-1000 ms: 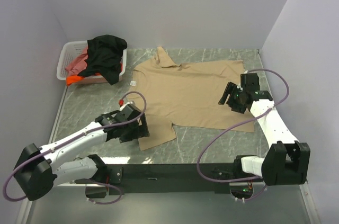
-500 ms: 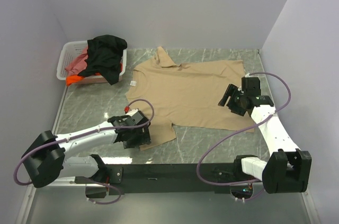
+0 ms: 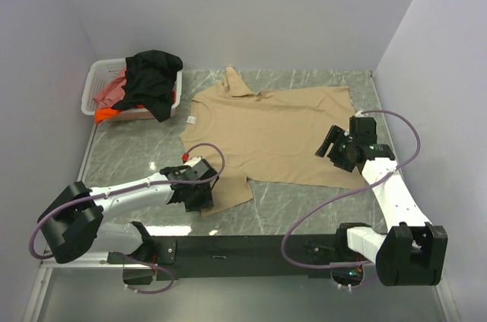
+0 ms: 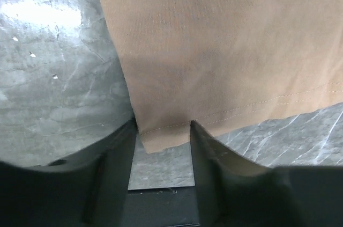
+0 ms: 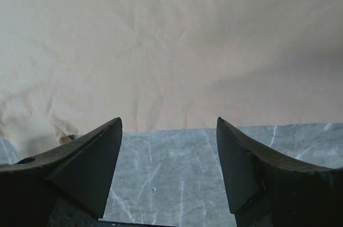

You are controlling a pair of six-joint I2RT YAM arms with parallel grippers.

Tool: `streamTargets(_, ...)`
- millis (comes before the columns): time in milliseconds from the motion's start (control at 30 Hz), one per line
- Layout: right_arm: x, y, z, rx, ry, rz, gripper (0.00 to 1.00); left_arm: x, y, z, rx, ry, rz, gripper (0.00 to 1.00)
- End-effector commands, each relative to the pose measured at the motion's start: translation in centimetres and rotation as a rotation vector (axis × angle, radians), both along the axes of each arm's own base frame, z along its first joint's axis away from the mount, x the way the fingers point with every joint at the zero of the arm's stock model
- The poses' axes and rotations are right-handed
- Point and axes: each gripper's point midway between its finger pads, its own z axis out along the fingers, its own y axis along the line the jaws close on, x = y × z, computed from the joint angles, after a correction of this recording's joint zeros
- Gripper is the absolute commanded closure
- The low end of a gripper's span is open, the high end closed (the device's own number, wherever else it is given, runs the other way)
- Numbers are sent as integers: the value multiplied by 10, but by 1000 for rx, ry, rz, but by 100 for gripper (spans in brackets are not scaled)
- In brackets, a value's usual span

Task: Fold and stack the t-shirts
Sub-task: Fold the tshirt

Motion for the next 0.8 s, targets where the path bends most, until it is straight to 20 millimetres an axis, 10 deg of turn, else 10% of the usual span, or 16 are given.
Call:
streamTargets(0, 4, -6, 1, 11, -33, -39, 22, -5, 0, -9, 4, 16, -16, 54)
streamTargets(367, -13, -49, -25, -47, 45, -190, 20, -10, 0, -19, 12, 46, -42, 98)
streamTargets(767, -38, -121, -48, -146, 133, -530, 15, 5, -1, 14, -36, -16, -2, 100)
